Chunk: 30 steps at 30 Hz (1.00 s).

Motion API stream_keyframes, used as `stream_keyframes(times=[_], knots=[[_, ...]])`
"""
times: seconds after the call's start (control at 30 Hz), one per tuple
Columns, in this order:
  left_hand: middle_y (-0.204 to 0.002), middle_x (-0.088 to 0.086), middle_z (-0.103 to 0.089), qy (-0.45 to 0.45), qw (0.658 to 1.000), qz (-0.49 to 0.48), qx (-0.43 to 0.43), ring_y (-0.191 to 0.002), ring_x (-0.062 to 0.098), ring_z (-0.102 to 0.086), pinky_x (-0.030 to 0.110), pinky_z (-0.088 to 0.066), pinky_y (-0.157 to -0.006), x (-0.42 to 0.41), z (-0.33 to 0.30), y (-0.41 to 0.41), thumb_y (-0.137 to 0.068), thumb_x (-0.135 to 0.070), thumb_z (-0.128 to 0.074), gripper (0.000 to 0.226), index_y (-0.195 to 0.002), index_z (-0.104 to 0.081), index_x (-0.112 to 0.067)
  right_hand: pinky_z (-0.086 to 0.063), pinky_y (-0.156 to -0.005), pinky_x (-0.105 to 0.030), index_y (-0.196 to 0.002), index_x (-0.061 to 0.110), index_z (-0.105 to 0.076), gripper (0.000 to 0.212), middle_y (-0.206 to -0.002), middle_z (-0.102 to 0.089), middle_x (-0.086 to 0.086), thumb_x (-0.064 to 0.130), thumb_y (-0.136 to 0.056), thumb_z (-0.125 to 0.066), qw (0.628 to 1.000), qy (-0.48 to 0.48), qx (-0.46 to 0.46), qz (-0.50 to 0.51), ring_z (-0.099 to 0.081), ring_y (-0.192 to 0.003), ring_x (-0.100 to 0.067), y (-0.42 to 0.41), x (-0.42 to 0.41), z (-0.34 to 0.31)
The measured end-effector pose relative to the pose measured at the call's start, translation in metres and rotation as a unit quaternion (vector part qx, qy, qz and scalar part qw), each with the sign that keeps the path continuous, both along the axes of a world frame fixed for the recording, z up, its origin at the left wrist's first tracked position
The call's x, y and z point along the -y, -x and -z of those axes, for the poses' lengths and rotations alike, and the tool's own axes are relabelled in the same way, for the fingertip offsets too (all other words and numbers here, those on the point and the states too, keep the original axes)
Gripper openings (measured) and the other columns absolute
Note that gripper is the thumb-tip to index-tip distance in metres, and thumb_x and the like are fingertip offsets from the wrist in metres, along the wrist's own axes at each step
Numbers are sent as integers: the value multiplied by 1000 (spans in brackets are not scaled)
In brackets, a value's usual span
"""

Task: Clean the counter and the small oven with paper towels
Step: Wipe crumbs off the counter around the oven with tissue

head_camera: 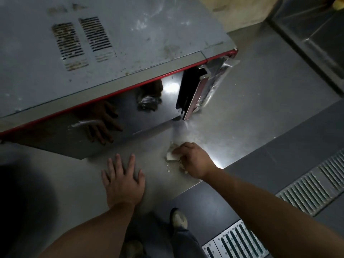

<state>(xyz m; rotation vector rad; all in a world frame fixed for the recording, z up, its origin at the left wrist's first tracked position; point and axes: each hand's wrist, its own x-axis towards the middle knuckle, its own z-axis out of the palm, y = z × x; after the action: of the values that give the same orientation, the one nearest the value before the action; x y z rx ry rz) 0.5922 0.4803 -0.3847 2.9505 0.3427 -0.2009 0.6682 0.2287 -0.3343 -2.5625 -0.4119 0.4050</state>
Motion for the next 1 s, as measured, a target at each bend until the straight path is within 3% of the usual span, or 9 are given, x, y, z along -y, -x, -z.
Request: stream_keyframes(times=[0.23, 0.67, 0.83, 1.0], knots=[[-163, 11, -27, -1, 1000, 6, 17, -151, 34, -14, 54, -13, -120, -1, 5, 1, -86, -54, -36, 66, -149, -45, -35, -44, -87, -26, -116, 19, -72, 36, -113, -66, -3, 6, -84, -61, 989, -57, 52, 129, -60, -106, -27, -24, 15, -13], [-158, 8, -39, 6, 999, 46, 18, -149, 31, -24, 54, -20, -117, -4, -2, -1, -88, -52, -33, 61, -142, -55, -35, -45, -84, -28, -113, 23, -73, 27, -108, -66, 2, 15, -91, -60, 968, -15, 59, 244, -58, -105, -23, 42, 42, -38], [-151, 13, -48, 18, 992, 128, 11, -143, 32, -33, 60, -28, -111, -7, -8, 2, -85, -45, -38, 57, -133, -64, -32, -40, -79, -25, -116, 30, -71, 27, -109, -64, 5, 20, -95, -58, 958, 41, 54, 278, -56, -107, -20, 64, 56, -65], [-151, 13, -48, 13, 971, 240, 19, -143, 29, -33, 58, -25, -114, -10, -25, 10, -87, -46, -38, 62, -140, -59, -22, -44, -79, -29, -120, 30, -68, 40, -111, -62, 3, 15, -83, -68, 951, 96, 8, 295, -54, -108, -23, 83, 59, -80]])
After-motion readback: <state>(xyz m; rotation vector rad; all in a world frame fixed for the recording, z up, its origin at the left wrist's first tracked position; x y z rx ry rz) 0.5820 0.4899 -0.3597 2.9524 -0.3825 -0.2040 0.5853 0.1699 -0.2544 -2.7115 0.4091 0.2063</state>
